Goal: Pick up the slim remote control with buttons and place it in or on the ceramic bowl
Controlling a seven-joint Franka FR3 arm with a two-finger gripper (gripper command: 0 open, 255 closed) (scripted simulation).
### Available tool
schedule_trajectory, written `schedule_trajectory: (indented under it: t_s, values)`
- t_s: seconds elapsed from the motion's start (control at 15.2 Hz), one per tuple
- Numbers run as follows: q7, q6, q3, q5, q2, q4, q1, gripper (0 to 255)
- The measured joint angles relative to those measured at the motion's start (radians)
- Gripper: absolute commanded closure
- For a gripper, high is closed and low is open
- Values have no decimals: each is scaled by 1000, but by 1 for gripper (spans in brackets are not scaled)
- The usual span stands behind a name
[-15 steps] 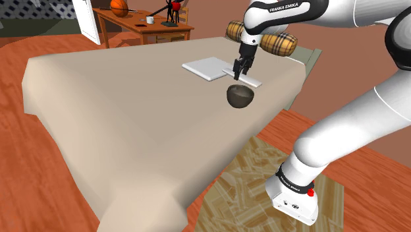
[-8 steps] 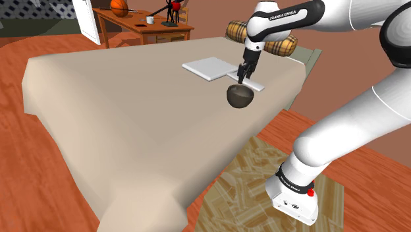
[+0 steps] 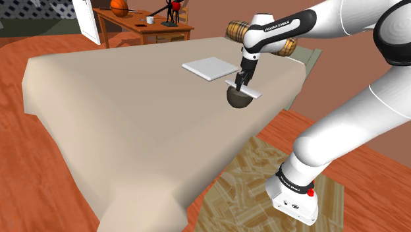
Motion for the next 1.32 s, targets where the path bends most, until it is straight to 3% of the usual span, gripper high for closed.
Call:
schedule_trajectory:
  t_s: [0.46,0.53,0.92,1.32]
  values:
    - [-1,12,-1,0,4,-6,0,255]
    - [-1,12,-1,1,4,-6,0,0]
    - [-1,12,-1,0,5,-7,-1,0]
    - [2,-111,6,-1,-36,77,1,0]
